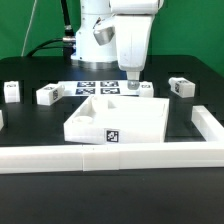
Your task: Assemble one leg
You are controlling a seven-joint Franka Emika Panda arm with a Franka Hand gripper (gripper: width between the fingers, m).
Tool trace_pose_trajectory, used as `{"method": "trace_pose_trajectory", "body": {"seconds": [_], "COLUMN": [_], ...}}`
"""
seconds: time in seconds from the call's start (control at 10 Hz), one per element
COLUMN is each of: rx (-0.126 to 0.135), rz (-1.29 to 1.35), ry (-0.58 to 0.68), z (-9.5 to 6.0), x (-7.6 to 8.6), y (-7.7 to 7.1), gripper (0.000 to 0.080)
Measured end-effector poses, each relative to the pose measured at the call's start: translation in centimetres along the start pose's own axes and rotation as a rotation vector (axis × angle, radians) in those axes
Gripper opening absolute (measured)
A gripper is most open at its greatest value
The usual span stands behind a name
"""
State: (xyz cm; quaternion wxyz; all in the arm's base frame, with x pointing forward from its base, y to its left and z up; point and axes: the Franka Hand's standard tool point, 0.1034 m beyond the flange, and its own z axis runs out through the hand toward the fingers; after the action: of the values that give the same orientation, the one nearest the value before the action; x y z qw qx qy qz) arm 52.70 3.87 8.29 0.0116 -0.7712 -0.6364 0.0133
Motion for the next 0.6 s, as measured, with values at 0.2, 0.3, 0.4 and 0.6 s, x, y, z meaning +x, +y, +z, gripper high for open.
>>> {"method": "trace_pose_trajectory", "body": {"seconds": [0.2, 0.3, 0.4, 0.6], "rx": [0.003, -0.006, -0.009, -0.004], "rz": [0.003, 0.027, 0.028, 0.025], "ry": [-0.001, 0.003, 0.006, 0.013], "z": [0.2, 1.0, 1.9, 3.7], "x": [-0.2, -0.5, -0.7, -0.6], "y": [-0.1, -0.3, -1.2, -3.7], "gripper": [0.065, 0.065, 0.065, 0.065]}}
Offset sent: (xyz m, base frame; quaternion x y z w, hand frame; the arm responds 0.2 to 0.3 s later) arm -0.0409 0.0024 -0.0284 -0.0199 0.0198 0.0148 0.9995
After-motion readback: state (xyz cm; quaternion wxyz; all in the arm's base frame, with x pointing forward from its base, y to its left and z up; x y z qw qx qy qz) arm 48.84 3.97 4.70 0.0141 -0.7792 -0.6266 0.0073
